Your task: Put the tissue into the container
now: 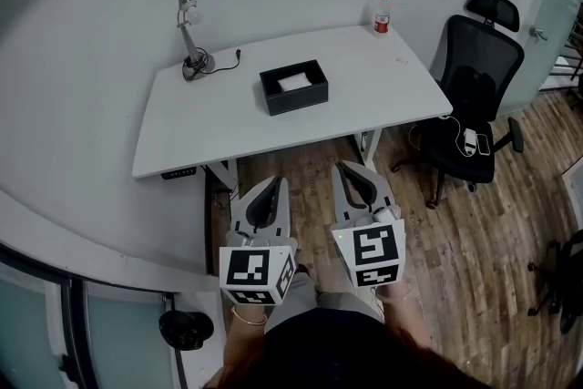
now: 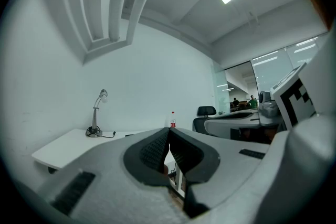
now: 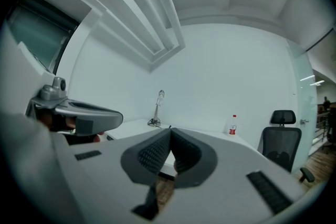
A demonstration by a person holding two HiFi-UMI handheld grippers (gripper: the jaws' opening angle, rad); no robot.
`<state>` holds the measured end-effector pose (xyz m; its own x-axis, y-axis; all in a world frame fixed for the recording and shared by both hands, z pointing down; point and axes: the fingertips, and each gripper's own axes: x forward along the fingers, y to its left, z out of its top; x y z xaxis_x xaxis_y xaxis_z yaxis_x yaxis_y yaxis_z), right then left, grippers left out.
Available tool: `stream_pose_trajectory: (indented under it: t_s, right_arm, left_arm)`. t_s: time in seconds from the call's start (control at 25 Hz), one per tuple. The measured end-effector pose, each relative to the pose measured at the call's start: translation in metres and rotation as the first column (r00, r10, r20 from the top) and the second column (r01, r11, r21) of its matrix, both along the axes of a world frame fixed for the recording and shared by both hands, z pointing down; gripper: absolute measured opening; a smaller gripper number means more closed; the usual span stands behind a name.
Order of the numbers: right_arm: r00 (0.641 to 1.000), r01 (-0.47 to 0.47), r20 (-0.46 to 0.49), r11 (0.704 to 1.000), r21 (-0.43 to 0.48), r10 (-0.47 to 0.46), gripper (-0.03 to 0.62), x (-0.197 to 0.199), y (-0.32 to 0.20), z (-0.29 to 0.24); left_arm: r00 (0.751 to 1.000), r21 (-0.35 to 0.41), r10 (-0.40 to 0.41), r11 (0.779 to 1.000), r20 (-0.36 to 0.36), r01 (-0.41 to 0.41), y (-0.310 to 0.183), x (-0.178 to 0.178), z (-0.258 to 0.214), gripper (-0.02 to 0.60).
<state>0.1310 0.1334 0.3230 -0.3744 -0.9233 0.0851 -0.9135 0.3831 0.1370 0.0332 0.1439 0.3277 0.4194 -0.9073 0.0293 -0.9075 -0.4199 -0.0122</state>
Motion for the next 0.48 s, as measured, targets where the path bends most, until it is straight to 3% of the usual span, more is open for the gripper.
stream_pose_trajectory:
  t_s: [0.48]
  right_arm:
    - [0.997,0.026,0.071,1.0,0.012,-0.027,0.02,0.013,0.035,-0.005]
  left_arm:
    - [1.0,-0.001,-0.021,1.0,0.014,0.021,0.031,0.014,0.0,0.028]
